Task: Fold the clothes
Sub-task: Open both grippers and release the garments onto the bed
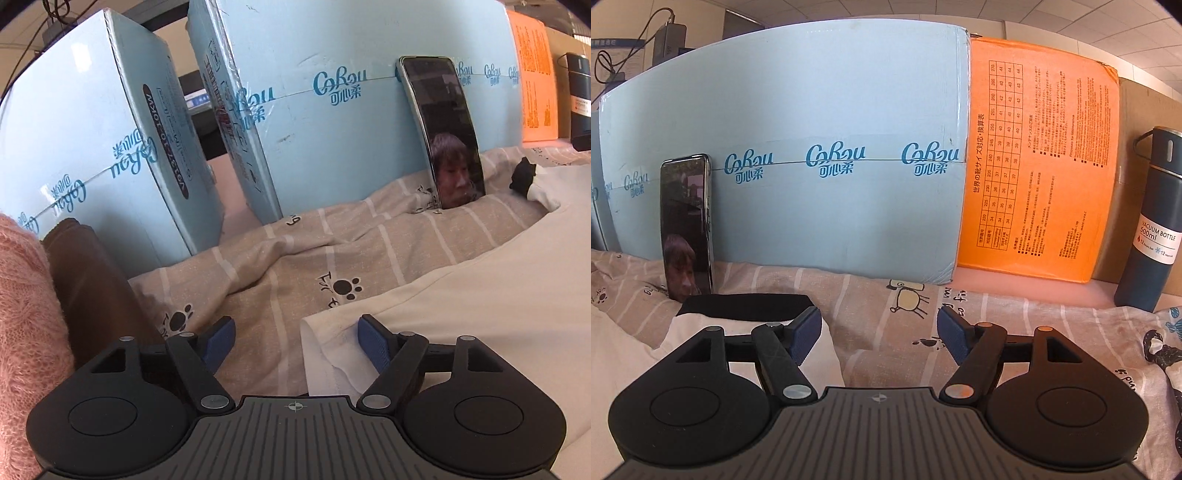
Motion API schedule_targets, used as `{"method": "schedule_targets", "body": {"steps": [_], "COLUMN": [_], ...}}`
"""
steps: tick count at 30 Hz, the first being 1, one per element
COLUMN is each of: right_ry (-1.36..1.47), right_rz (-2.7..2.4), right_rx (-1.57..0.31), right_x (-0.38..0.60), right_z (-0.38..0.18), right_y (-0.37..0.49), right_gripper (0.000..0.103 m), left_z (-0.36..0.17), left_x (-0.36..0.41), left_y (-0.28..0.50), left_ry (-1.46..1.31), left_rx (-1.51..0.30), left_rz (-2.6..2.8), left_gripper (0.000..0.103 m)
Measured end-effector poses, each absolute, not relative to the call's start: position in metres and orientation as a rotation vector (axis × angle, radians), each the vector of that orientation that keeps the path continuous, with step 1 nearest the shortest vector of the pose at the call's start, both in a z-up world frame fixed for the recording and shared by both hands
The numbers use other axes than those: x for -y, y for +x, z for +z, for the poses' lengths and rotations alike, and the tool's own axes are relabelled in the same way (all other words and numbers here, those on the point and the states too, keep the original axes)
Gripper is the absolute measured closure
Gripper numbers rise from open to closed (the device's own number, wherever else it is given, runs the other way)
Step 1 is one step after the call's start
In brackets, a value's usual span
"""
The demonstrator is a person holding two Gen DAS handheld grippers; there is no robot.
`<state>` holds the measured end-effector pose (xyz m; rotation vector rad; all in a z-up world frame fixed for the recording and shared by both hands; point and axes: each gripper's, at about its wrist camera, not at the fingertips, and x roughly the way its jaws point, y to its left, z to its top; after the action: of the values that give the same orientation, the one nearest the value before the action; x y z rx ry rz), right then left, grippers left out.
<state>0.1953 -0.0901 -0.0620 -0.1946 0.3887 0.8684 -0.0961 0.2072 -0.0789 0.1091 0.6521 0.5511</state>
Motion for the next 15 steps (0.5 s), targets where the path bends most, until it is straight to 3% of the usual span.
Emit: {"method": "schedule_targets", "body": {"steps": [2,5,15], "right_ry": [-0.232,-0.253,-0.138], "right_rz": [0.879,0.968,1.144], "right_rx": [-0.318,-0.227,-0.253], "right_x": [0.094,0.107,0.220], "right_z": [-0.051,-0.032,0.019], "right_y": [0.179,0.151,0.102], "right_gripper": [0.034,0.022,0.020], "left_z": [-0.071,-0.054,-0.043], "left_x": [-0.199,-0.183,-0.153], "left_y": [-0.101,-0.110,-0.128], "left_ry": [0.135,0.155,0.092], "left_rx": [-0.616,-0.547,-0.465], "left_rz": [0.542,0.492,0.279], "left_gripper": [0.028,0.027,0.017]}}
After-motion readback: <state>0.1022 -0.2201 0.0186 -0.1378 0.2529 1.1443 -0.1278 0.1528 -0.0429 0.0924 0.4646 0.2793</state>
